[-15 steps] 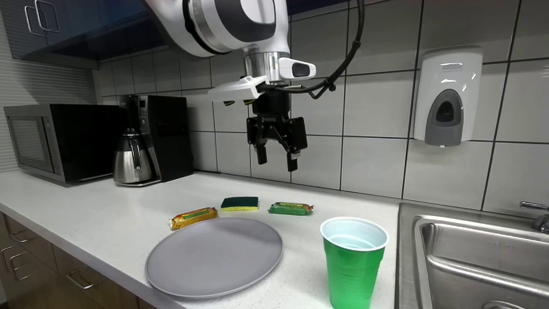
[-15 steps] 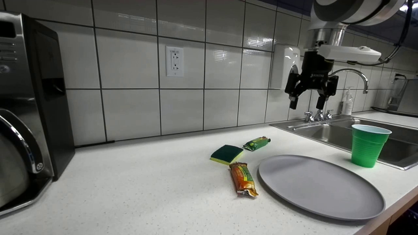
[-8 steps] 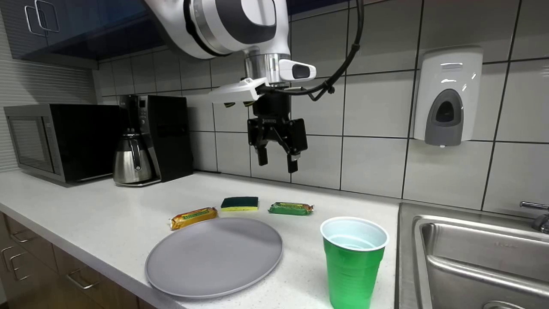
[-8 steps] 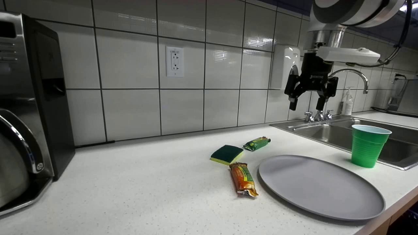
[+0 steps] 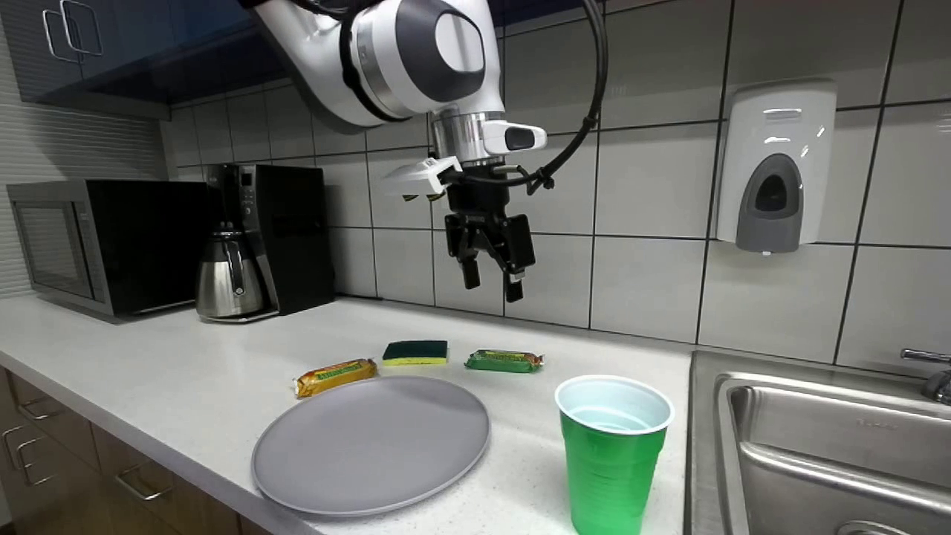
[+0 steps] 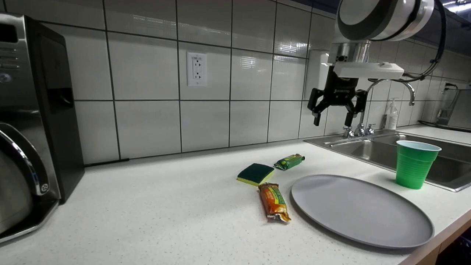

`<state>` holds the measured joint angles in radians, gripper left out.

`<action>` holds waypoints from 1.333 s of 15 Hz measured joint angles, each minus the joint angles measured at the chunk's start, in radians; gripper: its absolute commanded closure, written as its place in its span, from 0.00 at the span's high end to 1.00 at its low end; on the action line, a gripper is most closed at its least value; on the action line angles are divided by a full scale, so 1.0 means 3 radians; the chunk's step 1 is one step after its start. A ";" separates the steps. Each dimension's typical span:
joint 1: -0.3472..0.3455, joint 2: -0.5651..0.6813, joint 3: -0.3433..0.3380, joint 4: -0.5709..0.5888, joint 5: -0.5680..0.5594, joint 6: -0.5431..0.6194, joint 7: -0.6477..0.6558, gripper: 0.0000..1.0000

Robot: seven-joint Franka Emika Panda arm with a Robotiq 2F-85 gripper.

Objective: Put the cup off of the tray and put the candy bars on it

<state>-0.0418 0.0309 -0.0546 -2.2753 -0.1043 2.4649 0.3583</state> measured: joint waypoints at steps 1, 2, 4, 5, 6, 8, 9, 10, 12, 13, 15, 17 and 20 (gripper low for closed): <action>0.0016 0.0063 0.0000 0.0050 -0.0045 0.0029 0.0111 1.00; 0.0033 0.0128 0.0000 0.0105 -0.0099 0.0051 0.0233 1.00; 0.0067 0.0254 0.0000 0.0219 -0.0208 0.0081 0.0485 1.00; 0.0085 0.0314 -0.0002 0.0277 -0.0252 0.0086 0.0606 1.00; 0.0105 0.0371 -0.0007 0.0336 -0.0290 0.0087 0.0724 1.00; 0.0157 0.0482 -0.0038 0.0448 -0.0353 0.0088 0.0960 1.00; 0.0182 0.0536 -0.0054 0.0502 -0.0390 0.0088 0.1076 1.00; 0.0210 0.0585 -0.0075 0.0551 -0.0428 0.0088 0.1186 1.00; 0.0264 0.0678 -0.0113 0.0640 -0.0469 0.0088 0.1375 1.00; 0.0289 0.0720 -0.0130 0.0678 -0.0473 0.0088 0.1449 1.00; 0.0337 0.0799 -0.0161 0.0748 -0.0473 0.0086 0.1586 1.00; 0.0377 0.0871 -0.0186 0.0813 -0.0473 0.0082 0.1732 1.00; 0.0421 0.0967 -0.0212 0.0905 -0.0473 0.0075 0.1928 1.00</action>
<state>0.0844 0.3211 -0.1182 -2.0038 -0.2463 2.4874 0.9366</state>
